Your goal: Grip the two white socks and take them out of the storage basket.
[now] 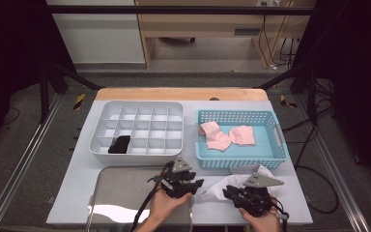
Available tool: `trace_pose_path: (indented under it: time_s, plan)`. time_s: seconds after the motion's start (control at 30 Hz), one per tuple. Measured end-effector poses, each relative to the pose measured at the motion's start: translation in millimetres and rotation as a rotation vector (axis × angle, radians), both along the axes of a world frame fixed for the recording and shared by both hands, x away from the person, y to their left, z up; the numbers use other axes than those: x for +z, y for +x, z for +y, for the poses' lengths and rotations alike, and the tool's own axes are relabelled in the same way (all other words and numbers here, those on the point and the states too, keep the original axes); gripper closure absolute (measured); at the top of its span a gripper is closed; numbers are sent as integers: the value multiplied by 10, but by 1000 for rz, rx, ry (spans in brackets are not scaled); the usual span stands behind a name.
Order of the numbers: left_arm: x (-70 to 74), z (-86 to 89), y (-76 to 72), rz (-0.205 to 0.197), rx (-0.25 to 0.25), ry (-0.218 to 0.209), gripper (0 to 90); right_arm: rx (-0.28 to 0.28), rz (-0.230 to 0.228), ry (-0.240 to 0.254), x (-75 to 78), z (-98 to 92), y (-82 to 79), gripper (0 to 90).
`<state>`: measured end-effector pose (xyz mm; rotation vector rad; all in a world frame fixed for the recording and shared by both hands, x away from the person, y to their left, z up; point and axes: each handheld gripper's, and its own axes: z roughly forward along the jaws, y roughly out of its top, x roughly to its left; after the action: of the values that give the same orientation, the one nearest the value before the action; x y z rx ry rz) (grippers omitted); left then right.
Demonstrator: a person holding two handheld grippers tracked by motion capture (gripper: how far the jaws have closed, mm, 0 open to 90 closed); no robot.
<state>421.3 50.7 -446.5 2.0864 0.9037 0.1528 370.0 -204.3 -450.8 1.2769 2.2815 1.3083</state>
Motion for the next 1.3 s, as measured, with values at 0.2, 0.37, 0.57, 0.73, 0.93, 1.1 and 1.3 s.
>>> trace_pose_path:
  time_s: [0.2,0.37,0.57,0.73,0.93,1.1,1.3]
  plan:
    - [-146,-167,-18,53,-26,70,572,-108,-45,-23,24,-168,33,713]
    - [-245,-183,-94,84,-51,101,574,-146,-2,-73,-105,-243,87,678]
    - [-264,-199,-158,39,-41,137,724,-181,-19,-85,-130,-292,114,659]
    - [-267,-224,-192,34,-57,141,867,-197,-45,-82,-110,-313,105,660]
    - [-102,-120,-221,-41,-46,78,873,-208,-58,-69,-96,-336,89,661]
    - [143,160,-230,-123,-3,47,873,-204,-78,-43,-62,-315,72,652]
    - [211,495,-223,-148,48,41,873,-204,-83,-33,-45,-290,69,631]
